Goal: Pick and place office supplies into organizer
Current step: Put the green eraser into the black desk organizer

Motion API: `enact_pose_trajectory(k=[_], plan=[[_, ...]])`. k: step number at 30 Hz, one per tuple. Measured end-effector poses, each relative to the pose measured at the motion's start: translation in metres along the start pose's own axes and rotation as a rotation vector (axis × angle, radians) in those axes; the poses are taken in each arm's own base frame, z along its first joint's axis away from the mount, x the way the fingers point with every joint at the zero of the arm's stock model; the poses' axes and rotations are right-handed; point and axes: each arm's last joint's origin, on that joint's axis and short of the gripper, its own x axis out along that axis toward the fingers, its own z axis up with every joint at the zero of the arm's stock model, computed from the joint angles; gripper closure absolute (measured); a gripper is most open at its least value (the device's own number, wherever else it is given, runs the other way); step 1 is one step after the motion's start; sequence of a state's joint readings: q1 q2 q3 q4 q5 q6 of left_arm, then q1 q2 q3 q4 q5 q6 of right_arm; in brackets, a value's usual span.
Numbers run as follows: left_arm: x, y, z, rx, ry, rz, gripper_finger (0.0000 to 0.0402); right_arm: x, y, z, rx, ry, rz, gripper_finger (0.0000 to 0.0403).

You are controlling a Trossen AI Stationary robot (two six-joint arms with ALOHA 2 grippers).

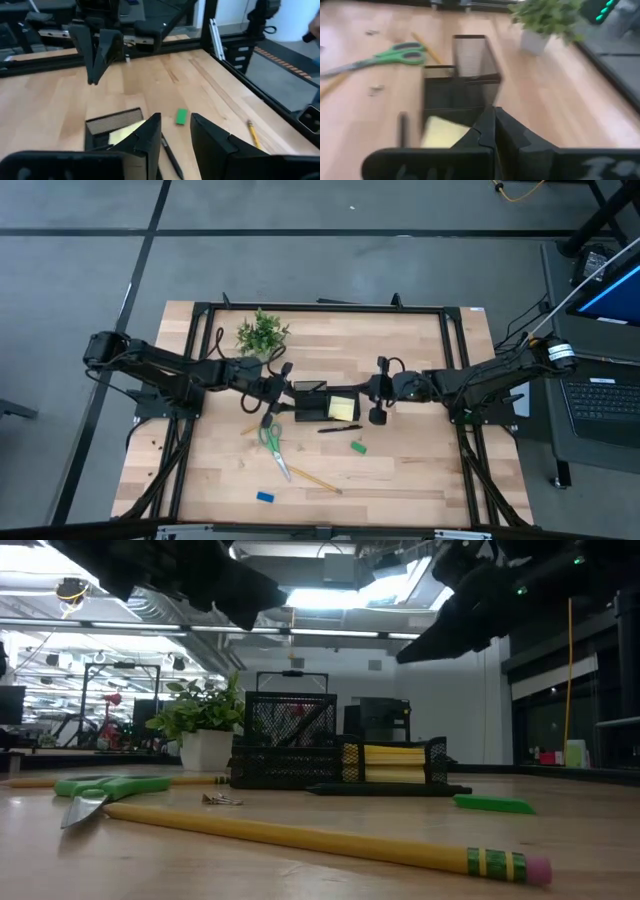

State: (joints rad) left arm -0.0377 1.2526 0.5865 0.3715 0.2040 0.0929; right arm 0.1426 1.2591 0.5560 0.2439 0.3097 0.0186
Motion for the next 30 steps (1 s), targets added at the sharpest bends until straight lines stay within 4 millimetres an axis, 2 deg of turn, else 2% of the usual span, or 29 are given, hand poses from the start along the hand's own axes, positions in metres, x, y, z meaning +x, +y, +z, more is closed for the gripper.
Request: enact_pose_trajectory(k=[5, 13, 20, 30], plan=[[0.001, -0.009, -0.004, -0.001, 0.049, -0.036, 0.0311, -0.007, 0.022, 0.000, 0.032, -0.011, 0.053, 0.0396], [0.003, -0.027, -0.004, 0.019, 0.059, -0.092, 0.0330, -0.023, 0.057, 0.000, 0.089, -0.035, 0.038, 0.0399], [0.005, -0.036, -0.004, 0.038, 0.074, 0.021, 0.0356, -0.023, 0.090, 0.019, 0.040, 0.104, -0.001, 0.0401], [0.005, -0.047, -0.008, 0.021, 0.117, -0.008, 0.0395, -0.021, 0.131, 0.047, 0.080, 0.270, 0.057, 0.0395]])
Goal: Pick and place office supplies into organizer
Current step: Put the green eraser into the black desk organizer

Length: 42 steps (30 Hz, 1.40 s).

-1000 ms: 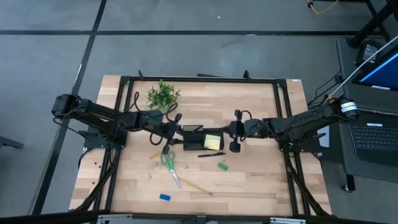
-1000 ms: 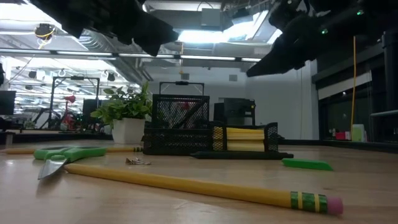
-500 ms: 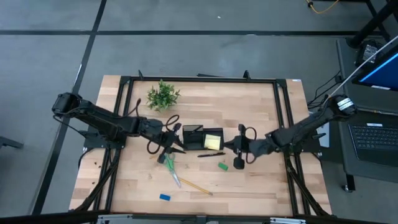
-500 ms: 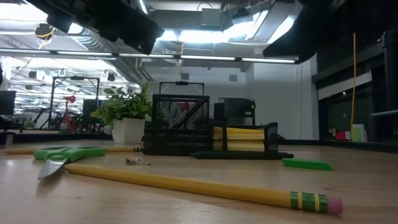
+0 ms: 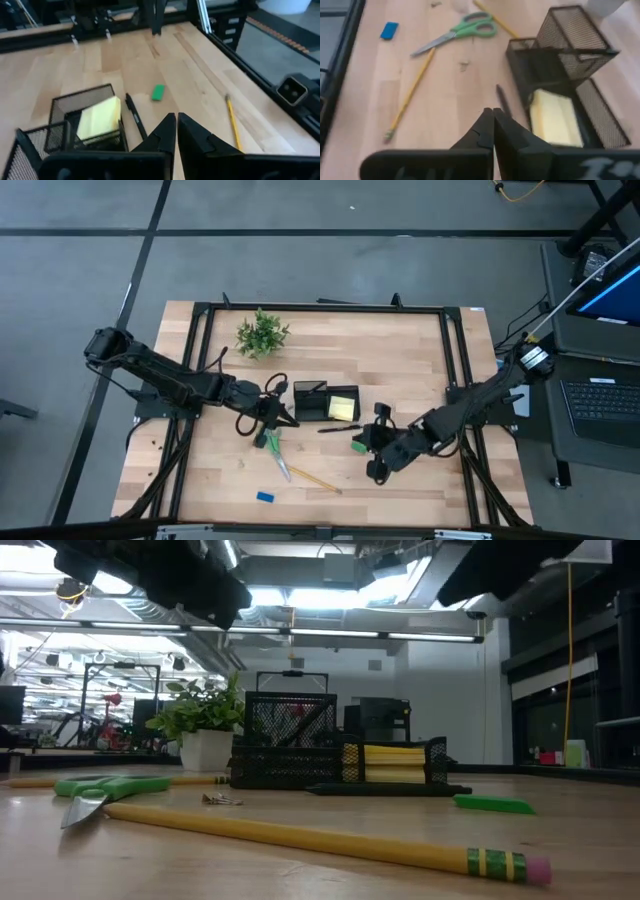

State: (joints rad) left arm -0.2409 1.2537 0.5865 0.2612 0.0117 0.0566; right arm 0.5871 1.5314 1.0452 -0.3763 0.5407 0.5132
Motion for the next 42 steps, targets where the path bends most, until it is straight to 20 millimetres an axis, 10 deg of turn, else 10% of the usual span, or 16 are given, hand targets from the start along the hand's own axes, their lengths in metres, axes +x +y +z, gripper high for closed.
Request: enact_pose_trajectory(k=[32, 42], plan=[[-0.001, 0.003, -0.008, -0.037, 0.090, 0.146, 0.0399, 0.042, 0.008, -0.022, 0.064, 0.321, -0.019, 0.0362], [-0.001, 0.003, -0.009, -0.051, 0.096, 0.146, 0.0400, 0.054, 0.012, -0.029, 0.140, 0.354, -0.023, 0.0290]])
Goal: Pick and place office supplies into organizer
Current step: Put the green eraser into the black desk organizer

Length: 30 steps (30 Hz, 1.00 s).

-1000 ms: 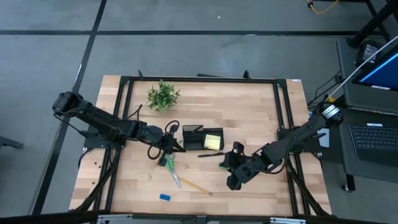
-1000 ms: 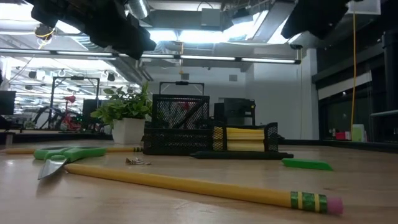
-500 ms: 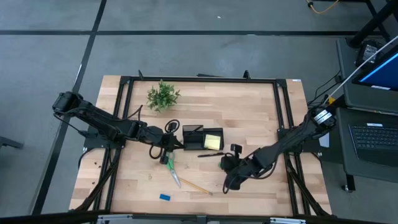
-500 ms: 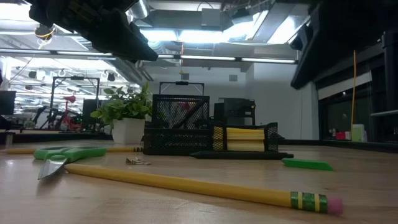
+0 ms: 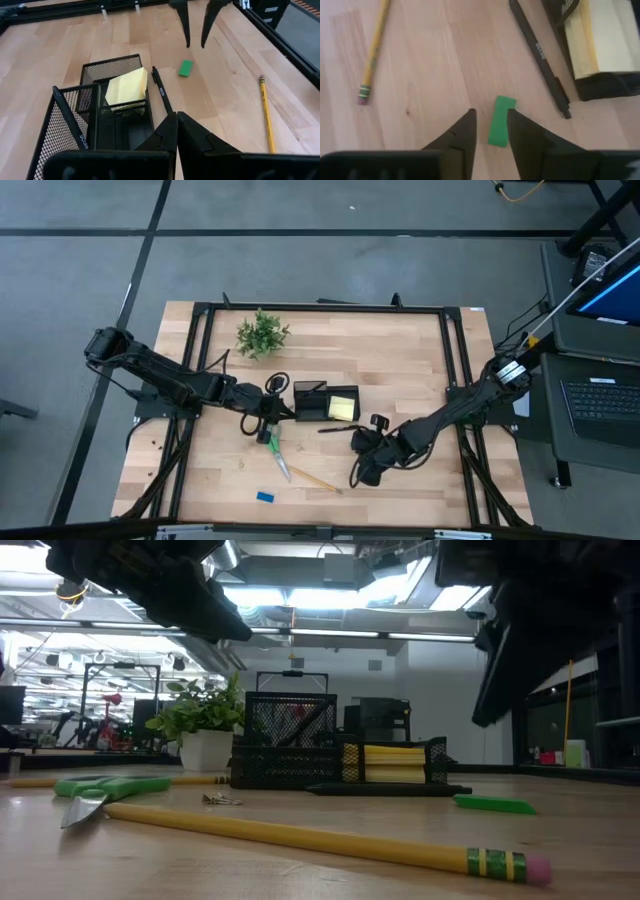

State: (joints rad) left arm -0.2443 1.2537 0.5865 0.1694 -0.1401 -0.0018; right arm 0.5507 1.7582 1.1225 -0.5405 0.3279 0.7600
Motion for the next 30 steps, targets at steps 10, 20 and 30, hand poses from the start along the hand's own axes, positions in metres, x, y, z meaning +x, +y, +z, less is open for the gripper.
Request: enact_pose_trajectory(k=[10, 20, 30], plan=[[0.000, 0.000, -0.001, -0.002, 0.011, 0.000, 0.0400, 0.029, 0.002, -0.008, -0.018, 0.062, -0.040, 0.0233], [0.000, 0.000, -0.001, -0.010, 0.010, 0.000, 0.0400, 0.042, -0.010, 0.000, 0.032, 0.117, -0.023, 0.0231], [0.000, 0.000, -0.001, -0.010, 0.013, 0.000, 0.0399, 0.045, -0.017, 0.005, 0.062, 0.155, -0.004, 0.0231]])
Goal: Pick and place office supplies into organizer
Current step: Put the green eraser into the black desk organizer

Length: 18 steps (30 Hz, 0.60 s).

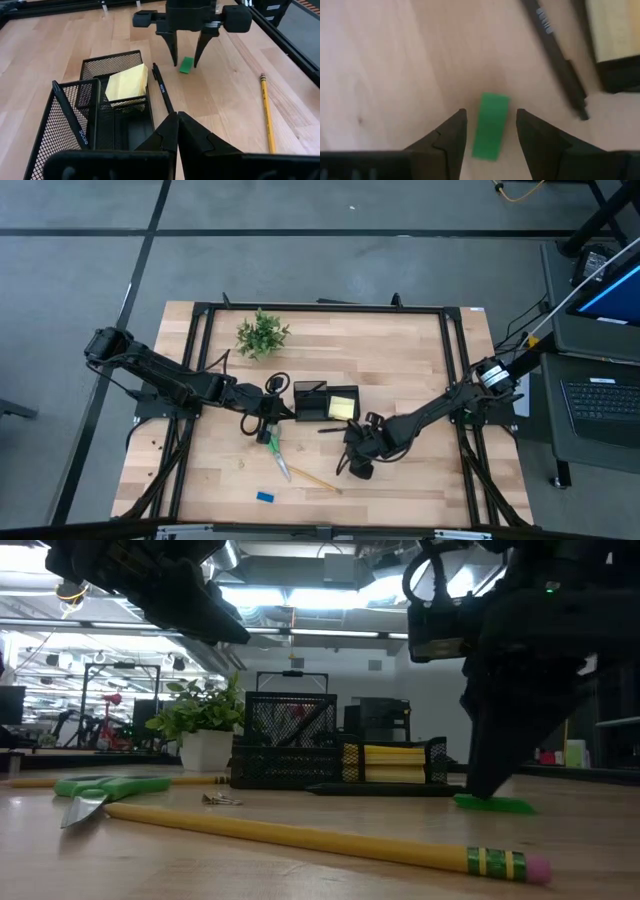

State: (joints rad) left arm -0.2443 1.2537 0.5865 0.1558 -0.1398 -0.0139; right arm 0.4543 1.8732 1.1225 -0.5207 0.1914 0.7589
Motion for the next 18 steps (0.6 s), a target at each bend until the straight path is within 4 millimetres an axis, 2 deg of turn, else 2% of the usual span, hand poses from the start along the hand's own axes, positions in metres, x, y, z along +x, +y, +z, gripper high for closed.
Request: enact_pose_trajectory(k=[6, 13, 18], plan=[[0.000, 0.000, 0.000, 0.001, 0.002, 0.000, 0.0397, 0.000, 0.000, 0.000, -0.001, 0.005, 0.000, 0.0237], [0.000, 0.000, 0.000, 0.001, 0.003, 0.000, 0.0400, 0.017, -0.001, -0.006, 0.031, 0.051, -0.061, 0.0242], [0.000, 0.000, 0.000, 0.001, 0.003, 0.000, 0.0396, 0.021, -0.001, -0.007, 0.032, 0.063, -0.066, 0.0242]])
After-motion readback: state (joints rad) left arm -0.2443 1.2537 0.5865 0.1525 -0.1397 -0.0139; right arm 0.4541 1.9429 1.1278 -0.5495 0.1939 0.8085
